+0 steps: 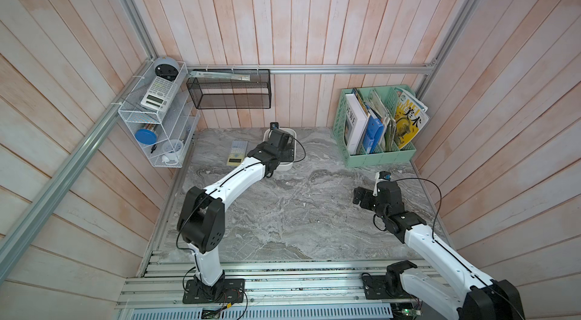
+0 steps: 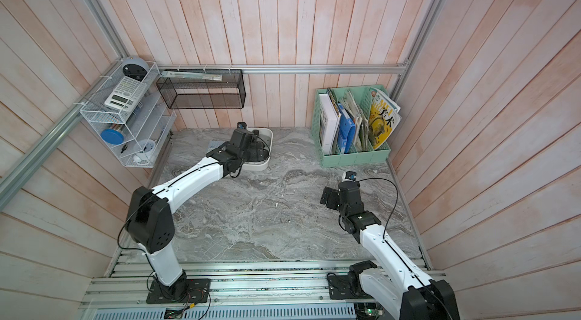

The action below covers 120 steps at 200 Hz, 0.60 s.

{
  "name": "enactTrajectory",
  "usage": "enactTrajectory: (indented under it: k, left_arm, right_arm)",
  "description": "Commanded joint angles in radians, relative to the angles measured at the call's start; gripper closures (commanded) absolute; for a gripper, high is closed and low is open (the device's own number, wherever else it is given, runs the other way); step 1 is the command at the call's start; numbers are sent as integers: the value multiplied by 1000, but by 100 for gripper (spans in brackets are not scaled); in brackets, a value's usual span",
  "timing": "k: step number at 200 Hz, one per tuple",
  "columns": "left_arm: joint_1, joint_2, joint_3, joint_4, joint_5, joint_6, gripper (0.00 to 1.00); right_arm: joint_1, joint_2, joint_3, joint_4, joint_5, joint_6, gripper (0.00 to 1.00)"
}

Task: Take out the mouse from the storage box
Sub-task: Move the storage box to the center of the board.

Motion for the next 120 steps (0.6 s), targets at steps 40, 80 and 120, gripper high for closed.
enactTrajectory:
  k: [40,80,120]
  left_arm:
    - [-51,269,339,-249,-118,39,0]
    - [-50,451,565,-372,-137,50,16]
    - [-51,557,693,-430,-146,33,37]
  right_arm:
    - [2,-6,34,14,-60,21,5]
    - [3,-8,38,7,-67,25,5]
    - [2,-4,40,3,-68,27,5]
